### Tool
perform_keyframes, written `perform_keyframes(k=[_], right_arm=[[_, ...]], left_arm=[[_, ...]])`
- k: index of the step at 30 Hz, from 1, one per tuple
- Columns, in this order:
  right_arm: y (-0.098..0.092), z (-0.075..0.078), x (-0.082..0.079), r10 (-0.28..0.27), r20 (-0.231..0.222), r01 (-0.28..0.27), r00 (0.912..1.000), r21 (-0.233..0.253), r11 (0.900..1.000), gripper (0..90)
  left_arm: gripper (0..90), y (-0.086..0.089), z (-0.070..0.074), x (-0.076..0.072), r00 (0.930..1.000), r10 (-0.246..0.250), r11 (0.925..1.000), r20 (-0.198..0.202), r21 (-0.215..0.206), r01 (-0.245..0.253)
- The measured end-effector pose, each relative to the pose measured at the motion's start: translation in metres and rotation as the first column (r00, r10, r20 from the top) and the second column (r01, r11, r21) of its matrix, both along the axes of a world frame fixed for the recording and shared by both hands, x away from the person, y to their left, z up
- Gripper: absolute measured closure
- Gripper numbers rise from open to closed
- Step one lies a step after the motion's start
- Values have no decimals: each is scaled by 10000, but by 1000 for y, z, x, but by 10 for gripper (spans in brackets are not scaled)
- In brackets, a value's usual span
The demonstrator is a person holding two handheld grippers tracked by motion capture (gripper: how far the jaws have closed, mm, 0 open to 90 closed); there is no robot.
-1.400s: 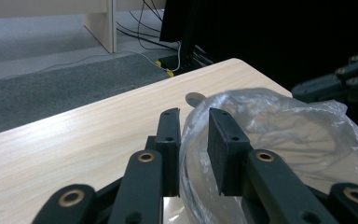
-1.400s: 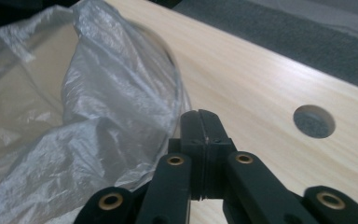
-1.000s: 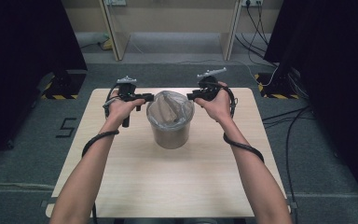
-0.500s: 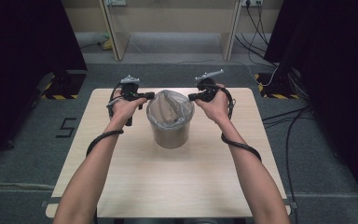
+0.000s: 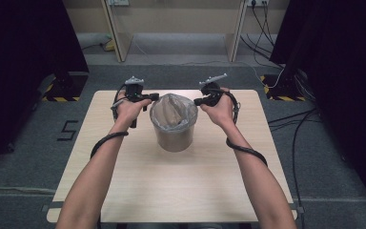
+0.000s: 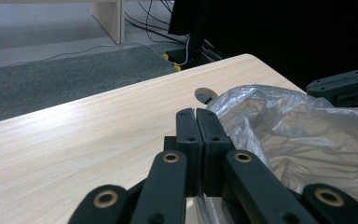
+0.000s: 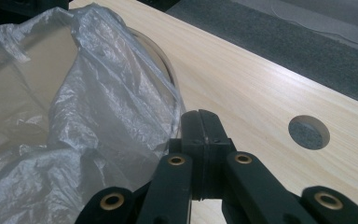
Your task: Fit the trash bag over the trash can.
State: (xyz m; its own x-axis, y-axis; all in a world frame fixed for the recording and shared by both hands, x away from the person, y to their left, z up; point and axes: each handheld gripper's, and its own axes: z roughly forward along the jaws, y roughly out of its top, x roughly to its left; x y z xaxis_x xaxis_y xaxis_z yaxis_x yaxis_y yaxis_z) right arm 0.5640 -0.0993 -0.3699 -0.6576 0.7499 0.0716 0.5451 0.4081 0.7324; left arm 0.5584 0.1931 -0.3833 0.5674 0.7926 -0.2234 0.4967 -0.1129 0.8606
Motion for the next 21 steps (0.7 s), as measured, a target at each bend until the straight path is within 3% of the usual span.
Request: perform_keyframes(k=[3,7,10,16,21], right_arm=[[-1,-1,0,7,-28,-7,10000,-24,10000,900],[-4,-1,0,-19,-107,18,9999,-68,10000,900],[-8,4,-1,-217,8,217,9998,89,9997,823],[-9,20,0,-421,490,392,9979,587,9975,733],[0,22,2,-88,474,65,9988,473,9989,706]], left_arm=[[845,-2,0,0,10000,-87,10000,49,-37,87],[685,0,3,-1,9997,-152,9999,169,0,152],[642,4,7,-4,9996,-157,9998,231,-85,159],[638,12,11,-6,9998,-114,9998,134,-142,116],[682,8,8,-4,9996,-290,9995,-33,-146,289]])
